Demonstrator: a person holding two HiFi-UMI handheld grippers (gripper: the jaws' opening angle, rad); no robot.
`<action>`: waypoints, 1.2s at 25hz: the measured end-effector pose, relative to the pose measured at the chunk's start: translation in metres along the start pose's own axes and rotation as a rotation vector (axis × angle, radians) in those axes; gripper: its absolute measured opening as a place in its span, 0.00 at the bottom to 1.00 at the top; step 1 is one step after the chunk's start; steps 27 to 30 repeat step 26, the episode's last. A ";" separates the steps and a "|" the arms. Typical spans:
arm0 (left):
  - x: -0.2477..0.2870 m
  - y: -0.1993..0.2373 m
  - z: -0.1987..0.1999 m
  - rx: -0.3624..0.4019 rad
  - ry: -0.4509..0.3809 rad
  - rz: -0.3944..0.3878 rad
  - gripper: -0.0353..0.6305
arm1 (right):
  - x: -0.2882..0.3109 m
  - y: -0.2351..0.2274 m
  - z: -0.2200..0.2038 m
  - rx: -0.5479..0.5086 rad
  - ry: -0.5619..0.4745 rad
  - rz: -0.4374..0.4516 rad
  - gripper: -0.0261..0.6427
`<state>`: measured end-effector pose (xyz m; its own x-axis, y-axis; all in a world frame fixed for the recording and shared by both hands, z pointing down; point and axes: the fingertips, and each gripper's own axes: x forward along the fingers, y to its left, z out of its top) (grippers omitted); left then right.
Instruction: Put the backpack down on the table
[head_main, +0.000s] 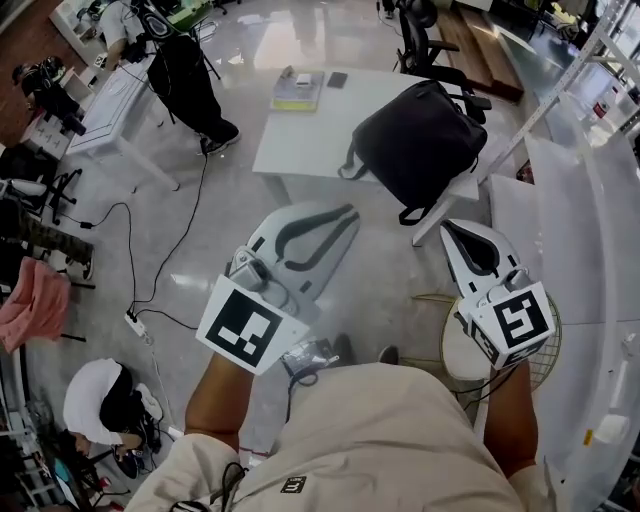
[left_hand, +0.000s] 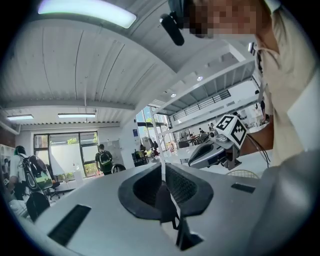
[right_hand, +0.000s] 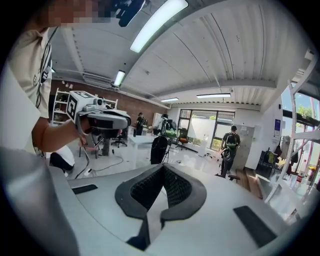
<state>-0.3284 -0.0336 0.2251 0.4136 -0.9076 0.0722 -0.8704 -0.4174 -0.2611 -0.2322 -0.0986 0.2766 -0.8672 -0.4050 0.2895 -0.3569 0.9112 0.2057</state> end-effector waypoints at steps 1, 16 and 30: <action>0.000 -0.007 -0.005 -0.014 0.016 0.002 0.10 | -0.006 0.001 -0.004 -0.009 0.008 -0.005 0.08; -0.012 -0.058 -0.030 -0.144 0.096 0.050 0.10 | -0.052 0.013 -0.028 -0.014 0.023 0.027 0.07; -0.011 -0.071 -0.030 -0.152 0.101 0.059 0.10 | -0.062 0.011 -0.039 0.003 0.029 0.032 0.07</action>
